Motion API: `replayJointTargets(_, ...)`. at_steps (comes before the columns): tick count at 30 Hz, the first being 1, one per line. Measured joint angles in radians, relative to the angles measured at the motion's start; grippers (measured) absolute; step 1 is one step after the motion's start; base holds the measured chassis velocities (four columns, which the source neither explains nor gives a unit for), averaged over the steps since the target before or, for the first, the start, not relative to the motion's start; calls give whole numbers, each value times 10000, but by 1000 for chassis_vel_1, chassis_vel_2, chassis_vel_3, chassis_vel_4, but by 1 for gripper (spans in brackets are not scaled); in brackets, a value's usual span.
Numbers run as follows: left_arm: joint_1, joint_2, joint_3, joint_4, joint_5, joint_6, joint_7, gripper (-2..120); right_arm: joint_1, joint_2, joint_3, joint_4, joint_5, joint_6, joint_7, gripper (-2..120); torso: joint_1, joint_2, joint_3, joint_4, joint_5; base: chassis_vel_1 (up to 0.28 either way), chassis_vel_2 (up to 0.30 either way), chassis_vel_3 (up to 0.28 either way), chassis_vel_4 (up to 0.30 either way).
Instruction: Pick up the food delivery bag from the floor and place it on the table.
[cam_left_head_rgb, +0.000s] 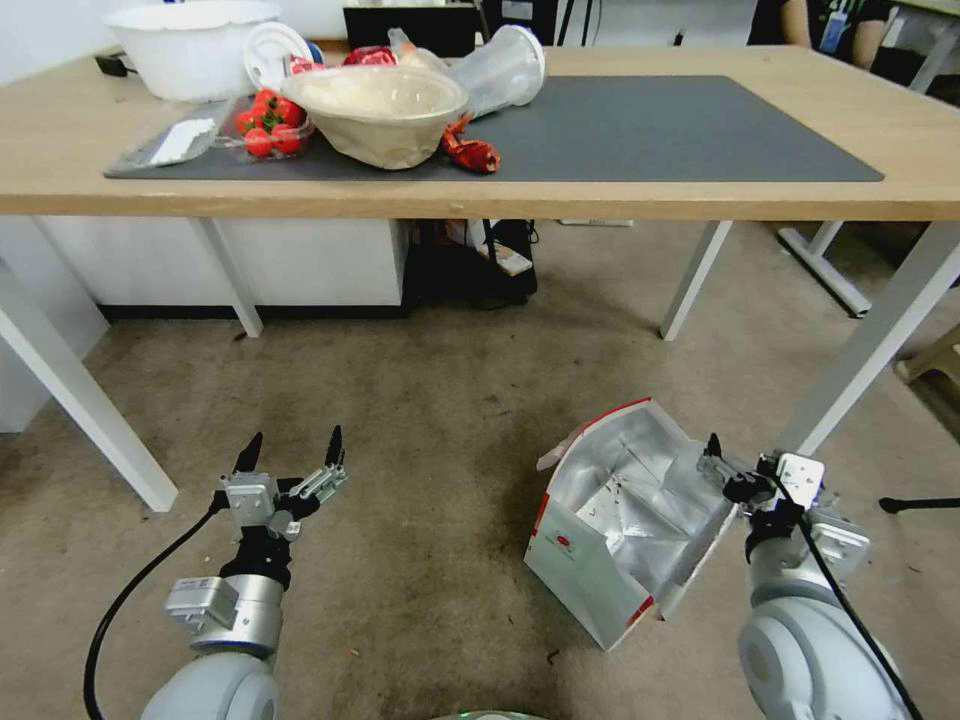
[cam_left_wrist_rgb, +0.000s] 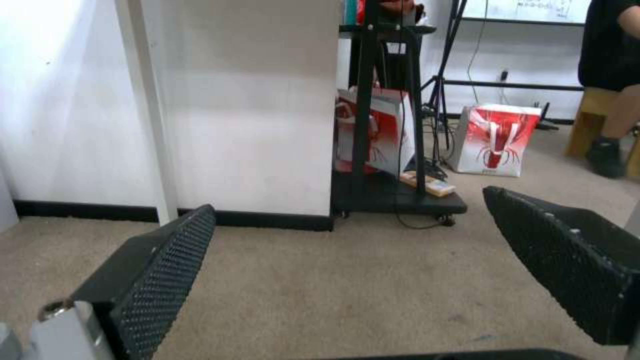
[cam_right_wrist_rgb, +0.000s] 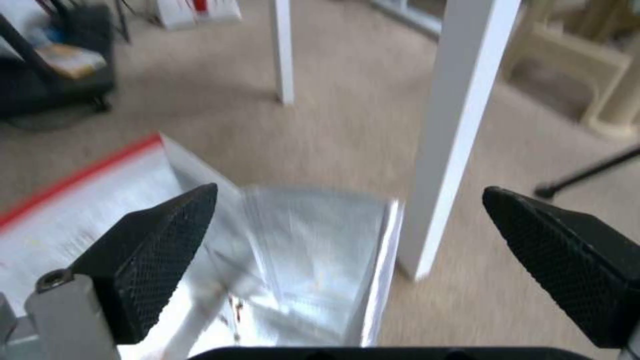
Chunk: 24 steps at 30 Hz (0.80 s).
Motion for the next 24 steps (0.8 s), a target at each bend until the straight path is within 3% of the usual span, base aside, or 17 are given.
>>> replayJointTargets(6,5,-19,5,34,-1,-66,3,100,701,145,-152,-1338,592,-62,664,100,1,10,0,0,-1,0,0,0,0)
replayJointTargets(14,20,-19,-22,91,-3,-210,6,100,1166,282,-222,-2076,1159,-228,1133,100,2,19,0,0,-2,0,0,0,0)
replayJointTargets(19,15,-1,-32,146,-16,-293,2,100,1241,336,-188,-2185,1303,-265,1243,89,3,23,0,0,-2,0,0,0,0)
replayJointTargets(24,0,1,-14,217,-19,-373,-1,100,1265,299,-129,-2265,1612,-337,1303,70,3,26,-1,0,-2,0,0,0,0)
